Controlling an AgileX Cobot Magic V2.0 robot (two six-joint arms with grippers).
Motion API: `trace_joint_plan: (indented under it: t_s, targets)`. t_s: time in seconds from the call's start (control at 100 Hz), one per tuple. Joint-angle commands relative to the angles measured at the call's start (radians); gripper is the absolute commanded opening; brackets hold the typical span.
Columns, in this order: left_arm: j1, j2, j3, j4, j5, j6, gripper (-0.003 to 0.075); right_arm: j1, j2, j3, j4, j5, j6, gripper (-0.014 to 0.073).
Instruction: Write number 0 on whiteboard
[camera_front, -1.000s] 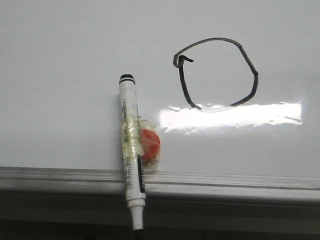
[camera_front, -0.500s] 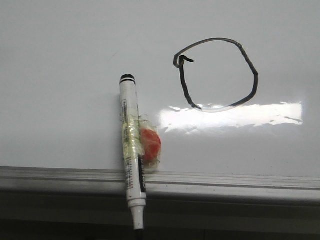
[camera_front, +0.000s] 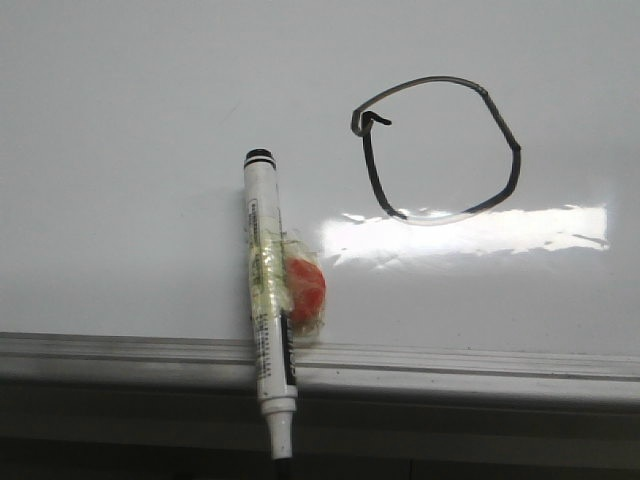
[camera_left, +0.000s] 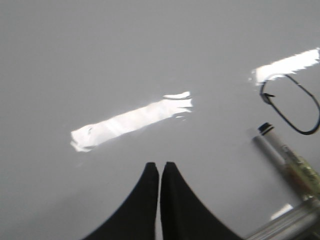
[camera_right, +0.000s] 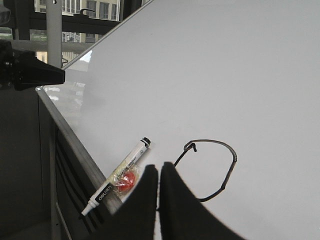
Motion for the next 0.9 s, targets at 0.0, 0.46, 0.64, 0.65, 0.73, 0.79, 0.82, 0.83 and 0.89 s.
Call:
trace_joint_plan:
  t_s: [0.0, 0.46, 0.64, 0.65, 0.73, 0.79, 0.82, 0.83, 0.89]
  targets:
    - [0.105, -0.061, 0.052, -0.096, -0.101, 0.006, -0.0020, -0.008, 0.014, -0.024, -0.009, -0.085, -0.002, -0.0048]
    - [0.356, -0.139, 0.153, -0.298, 0.064, 0.311, -0.0020, -0.008, 0.014, -0.024, -0.009, -0.085, -0.002, -0.0048]
    - [0.356, -0.139, 0.153, -0.342, 0.166, 0.313, -0.0020, -0.008, 0.014, -0.024, -0.009, -0.085, -0.002, -0.0048]
    - [0.356, -0.139, 0.153, -0.342, 0.166, 0.313, -0.0020, -0.008, 0.014, -0.024, -0.009, -0.085, -0.002, -0.0048]
    - [0.356, -0.139, 0.153, -0.360, 0.169, 0.313, -0.0020, -0.008, 0.014, -0.024, -0.009, -0.084, -0.002, -0.0048]
    - [0.356, -0.139, 0.153, -0.360, 0.169, 0.313, -0.0020, -0.008, 0.014, -0.024, -0.009, -0.084, -0.002, -0.0048]
    - [0.356, -0.139, 0.153, -0.360, 0.169, 0.313, -0.0020, -0.008, 0.014, -0.024, -0.009, -0.084, -0.002, -0.0048]
    - [0.356, -0.139, 0.153, -0.360, 0.169, 0.313, -0.0020, -0.008, 0.014, -0.024, -0.009, -0.084, -0.002, -0.0048]
    - [0.356, -0.139, 0.153, -0.360, 0.169, 0.313, -0.0020, -0.008, 0.014, -0.024, -0.009, -0.084, -0.002, -0.0048]
